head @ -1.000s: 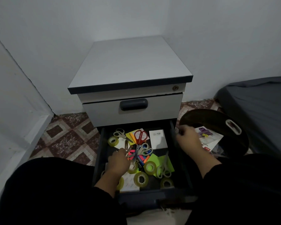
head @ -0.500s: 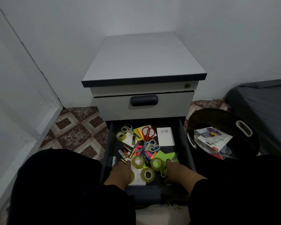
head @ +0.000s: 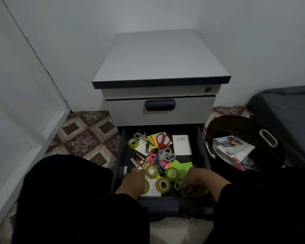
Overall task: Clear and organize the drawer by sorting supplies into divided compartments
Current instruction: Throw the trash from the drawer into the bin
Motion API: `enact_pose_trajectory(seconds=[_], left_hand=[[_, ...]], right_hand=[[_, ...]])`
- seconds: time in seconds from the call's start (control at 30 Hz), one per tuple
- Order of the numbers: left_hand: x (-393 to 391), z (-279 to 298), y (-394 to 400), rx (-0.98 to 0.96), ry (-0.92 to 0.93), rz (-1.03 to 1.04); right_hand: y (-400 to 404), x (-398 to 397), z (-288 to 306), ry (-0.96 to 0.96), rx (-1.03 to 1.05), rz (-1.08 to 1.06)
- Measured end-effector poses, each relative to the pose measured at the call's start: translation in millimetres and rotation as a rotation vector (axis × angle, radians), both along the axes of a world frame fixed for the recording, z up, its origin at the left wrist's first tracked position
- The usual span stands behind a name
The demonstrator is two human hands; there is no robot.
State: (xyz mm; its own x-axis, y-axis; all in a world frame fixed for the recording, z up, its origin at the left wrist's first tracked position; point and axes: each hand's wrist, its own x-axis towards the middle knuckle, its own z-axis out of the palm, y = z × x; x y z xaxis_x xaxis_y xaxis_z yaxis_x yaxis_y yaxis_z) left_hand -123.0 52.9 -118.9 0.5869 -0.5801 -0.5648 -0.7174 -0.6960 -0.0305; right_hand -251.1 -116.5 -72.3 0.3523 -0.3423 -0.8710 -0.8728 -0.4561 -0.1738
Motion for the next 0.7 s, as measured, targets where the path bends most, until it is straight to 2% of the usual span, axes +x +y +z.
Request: enact_pose_trajectory(seconds=[0.2,0.37,0.47,0.57,0.7], left_hand=[[-5.6,11.1,-5.4,0.030,0.004,0.014],[-9.5,20.8,-11.7,0.042,0.033,-0.055],[-9.8,23.7,-12.9,0.061,0.105,-0.121],[-10.1,24.1,-14.0,0.016,0.163,-0.100],[-6.8,18.9,-13.1,-0.149,0.291,0.019]], right_hand=[[-3.7,0.4,1.0,0.129,0.130,0.036],[-0.1,0.3,2.5,0.104,0.213,0.064],[-4.0,1.2,-3.0,0.010,0.278,-0.019],[-4.4,4.0,-1.9,-0.119,0.291,-0.136],[-10.1,5.3,-6.1,-0.396,0.165,-0.351]])
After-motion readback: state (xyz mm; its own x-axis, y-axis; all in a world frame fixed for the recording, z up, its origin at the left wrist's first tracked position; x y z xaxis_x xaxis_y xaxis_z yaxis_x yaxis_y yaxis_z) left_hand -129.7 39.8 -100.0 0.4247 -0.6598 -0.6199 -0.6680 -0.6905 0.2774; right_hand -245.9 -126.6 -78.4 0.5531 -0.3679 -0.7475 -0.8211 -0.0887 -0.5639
